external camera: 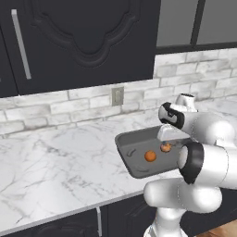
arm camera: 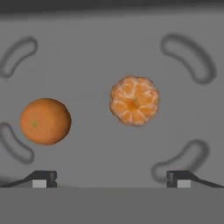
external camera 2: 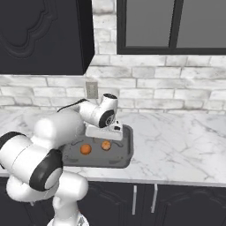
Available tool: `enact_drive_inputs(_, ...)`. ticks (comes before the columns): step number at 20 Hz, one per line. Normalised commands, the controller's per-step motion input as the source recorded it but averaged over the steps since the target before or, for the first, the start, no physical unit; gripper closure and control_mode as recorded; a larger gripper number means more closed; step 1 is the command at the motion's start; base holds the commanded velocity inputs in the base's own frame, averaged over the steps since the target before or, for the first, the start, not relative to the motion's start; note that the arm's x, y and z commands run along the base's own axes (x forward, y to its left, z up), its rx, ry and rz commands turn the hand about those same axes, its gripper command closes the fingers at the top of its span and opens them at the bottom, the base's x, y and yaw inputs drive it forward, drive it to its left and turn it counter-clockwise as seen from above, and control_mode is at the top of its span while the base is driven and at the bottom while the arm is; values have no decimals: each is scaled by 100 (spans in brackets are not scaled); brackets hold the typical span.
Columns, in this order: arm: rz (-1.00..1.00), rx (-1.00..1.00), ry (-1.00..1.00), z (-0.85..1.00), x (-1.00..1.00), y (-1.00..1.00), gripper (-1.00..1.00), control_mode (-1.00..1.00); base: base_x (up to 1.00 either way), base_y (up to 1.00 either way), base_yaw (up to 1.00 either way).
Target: Pick up both tangerines from the fridge and place them inside the tupperware on the counter.
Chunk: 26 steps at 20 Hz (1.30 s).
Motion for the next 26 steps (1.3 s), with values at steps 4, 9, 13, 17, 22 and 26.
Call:
enact_drive_inputs(4, -33, 0, -37, 54, -51, 0, -100, -100, 0, 0, 0)
enact_drive_inputs(9, -28, 0, -36, 60, -50, 0, -100, -100, 0, 0, 0)
enact_drive_inputs(13, -25, 0, -20, 59, -39, 7, -100, -100, 0, 0, 0)
enact_drive_inputs(17, -22, 0, -15, 65, -32, 16, -100, -100, 0, 0, 0)
enact_drive_inputs(22, -8, 0, -18, 81, -18, 22, -100, -100, 0, 0, 0)
enact_drive_inputs(26, 0, 0, -5, 84, -25, 5, -100, -100, 0, 0, 0)
